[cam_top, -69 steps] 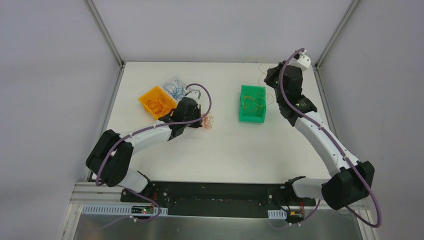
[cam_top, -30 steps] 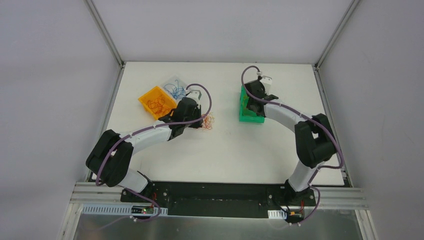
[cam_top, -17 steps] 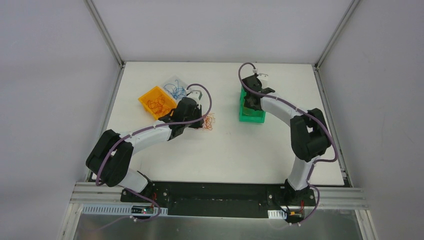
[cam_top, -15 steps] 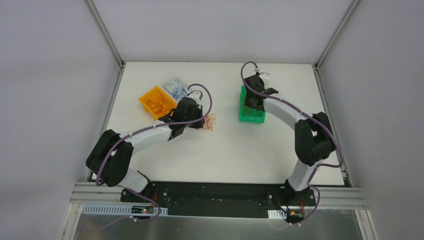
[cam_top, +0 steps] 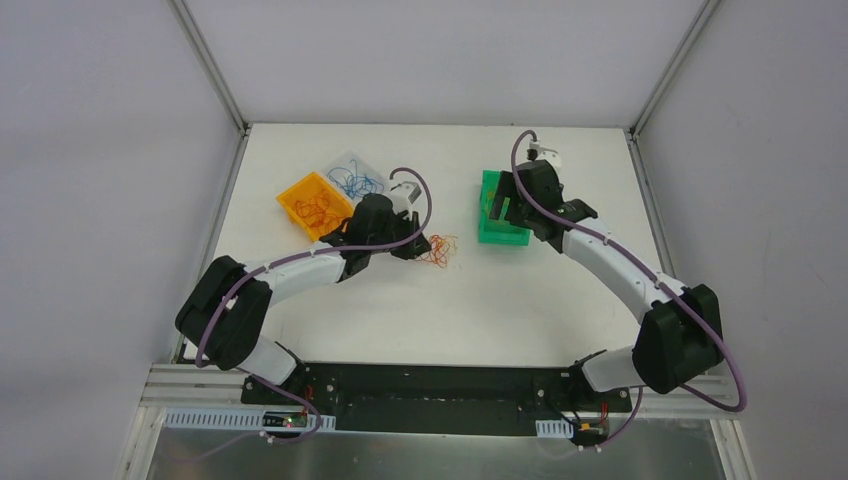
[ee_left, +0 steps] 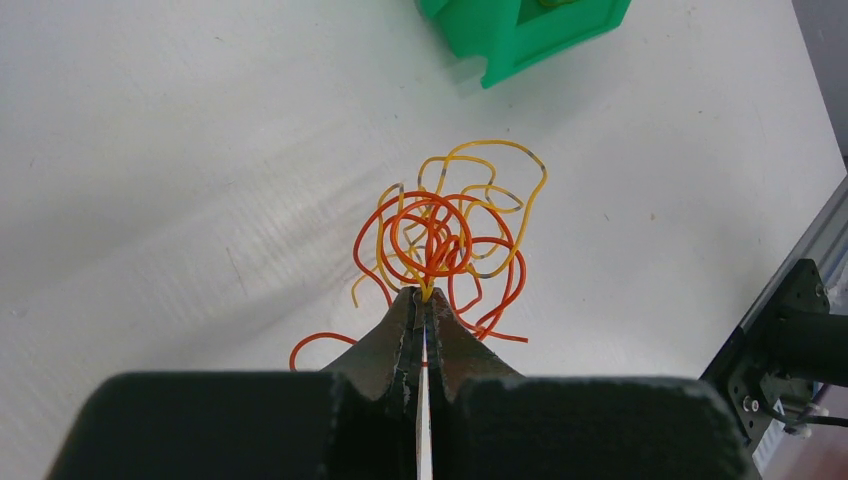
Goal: Untangle the cables
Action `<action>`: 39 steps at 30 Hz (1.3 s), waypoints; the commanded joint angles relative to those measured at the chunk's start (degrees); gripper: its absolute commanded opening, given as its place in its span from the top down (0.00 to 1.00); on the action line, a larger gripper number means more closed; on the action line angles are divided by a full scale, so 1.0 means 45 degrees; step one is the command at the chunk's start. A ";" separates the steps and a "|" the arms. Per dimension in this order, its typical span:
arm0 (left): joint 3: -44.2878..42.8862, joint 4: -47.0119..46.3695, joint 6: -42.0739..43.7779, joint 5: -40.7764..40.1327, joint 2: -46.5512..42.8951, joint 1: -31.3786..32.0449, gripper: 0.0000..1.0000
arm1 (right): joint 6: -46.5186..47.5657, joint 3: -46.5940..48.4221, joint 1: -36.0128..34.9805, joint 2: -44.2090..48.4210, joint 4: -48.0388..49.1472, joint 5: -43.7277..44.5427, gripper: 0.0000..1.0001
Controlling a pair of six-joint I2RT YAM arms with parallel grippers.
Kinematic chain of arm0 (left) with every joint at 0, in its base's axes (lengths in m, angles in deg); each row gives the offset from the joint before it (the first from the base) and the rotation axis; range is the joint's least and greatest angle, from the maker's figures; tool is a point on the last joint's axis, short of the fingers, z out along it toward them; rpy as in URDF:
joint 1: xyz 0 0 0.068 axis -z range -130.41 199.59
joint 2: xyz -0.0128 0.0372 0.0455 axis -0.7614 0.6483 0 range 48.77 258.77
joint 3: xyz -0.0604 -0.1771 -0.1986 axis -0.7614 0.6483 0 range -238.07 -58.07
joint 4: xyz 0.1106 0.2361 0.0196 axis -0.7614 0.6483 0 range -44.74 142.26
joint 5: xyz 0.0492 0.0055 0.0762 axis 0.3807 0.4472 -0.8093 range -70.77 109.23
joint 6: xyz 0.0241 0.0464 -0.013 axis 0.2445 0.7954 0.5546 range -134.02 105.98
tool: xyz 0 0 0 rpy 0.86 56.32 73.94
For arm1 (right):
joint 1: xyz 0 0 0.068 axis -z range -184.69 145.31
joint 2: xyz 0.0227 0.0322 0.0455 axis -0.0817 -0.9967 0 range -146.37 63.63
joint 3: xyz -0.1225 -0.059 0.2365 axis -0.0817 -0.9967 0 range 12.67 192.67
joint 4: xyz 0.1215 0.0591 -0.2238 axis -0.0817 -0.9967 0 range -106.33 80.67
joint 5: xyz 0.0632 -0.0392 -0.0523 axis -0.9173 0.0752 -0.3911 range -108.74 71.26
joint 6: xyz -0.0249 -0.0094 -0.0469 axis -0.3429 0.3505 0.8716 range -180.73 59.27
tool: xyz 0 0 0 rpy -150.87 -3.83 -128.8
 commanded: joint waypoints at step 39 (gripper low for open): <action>-0.0118 -0.0189 0.0482 0.0292 -0.0162 0.0039 1.00 | -0.2856 0.2704 0.2109 -0.3616 -0.0279 0.0258 0.78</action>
